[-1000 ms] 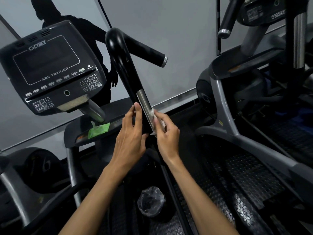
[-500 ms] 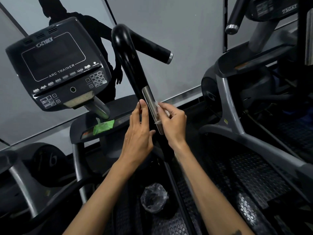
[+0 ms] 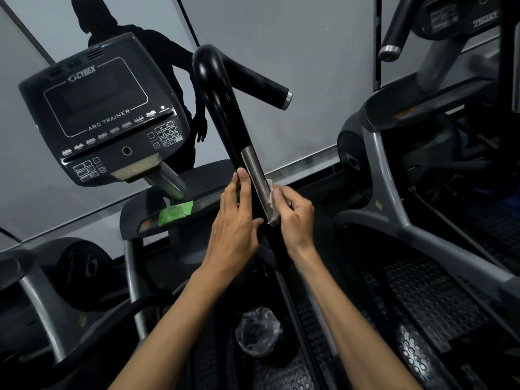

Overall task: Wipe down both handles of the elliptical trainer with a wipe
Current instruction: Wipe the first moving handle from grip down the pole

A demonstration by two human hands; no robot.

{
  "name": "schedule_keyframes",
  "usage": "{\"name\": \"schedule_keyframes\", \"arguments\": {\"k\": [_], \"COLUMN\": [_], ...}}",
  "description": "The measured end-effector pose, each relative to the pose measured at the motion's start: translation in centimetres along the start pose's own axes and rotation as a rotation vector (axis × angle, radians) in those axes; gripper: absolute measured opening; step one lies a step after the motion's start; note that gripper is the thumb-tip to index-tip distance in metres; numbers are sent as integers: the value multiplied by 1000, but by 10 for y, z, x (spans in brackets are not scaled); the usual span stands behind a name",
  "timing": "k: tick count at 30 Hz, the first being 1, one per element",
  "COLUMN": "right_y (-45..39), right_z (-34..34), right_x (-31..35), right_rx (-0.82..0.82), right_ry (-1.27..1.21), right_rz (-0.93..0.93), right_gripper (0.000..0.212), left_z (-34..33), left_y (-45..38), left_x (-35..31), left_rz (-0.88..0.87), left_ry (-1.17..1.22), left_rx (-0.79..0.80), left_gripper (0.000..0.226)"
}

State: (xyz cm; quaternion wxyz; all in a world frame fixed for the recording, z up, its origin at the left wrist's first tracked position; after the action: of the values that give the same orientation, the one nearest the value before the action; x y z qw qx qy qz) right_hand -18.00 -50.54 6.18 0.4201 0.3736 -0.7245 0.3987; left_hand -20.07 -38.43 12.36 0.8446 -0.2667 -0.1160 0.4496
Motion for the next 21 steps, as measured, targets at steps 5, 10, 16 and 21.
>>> {"name": "schedule_keyframes", "arguments": {"k": [5, 10, 16, 21], "right_y": [-11, -23, -21, -46], "right_z": [-11, -1, -20, -24], "right_x": [15, 7, 25, 23], "right_rx": [-52, -12, 14, 81], "right_ry": [-70, -12, -222, -197], "right_rz": [32, 12, 43, -30], "right_gripper": [19, 14, 21, 11], "left_z": [0, -1, 3, 0], "left_y": [0, 0, 0, 0], "left_x": [2, 1, 0, 0], "left_rz": [5, -7, -40, -51], "left_ry": [-8, 4, -15, 10], "left_rx": [7, -3, 11, 24], "left_gripper": [115, 116, 111, 119]}}
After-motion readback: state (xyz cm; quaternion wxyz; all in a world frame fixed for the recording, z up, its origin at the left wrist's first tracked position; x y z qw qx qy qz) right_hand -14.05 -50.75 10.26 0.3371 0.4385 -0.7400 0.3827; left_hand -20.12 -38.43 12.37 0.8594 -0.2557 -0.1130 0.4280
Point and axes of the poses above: each hand's wrist, its own y-axis away from the middle knuckle, its own z-axis out of the back of the hand, x = y × z, the point moved 9 cm from there along -y, towards the middle knuckle, and after that the axes turned 2 degrees about -z, right-handed, at the moved point
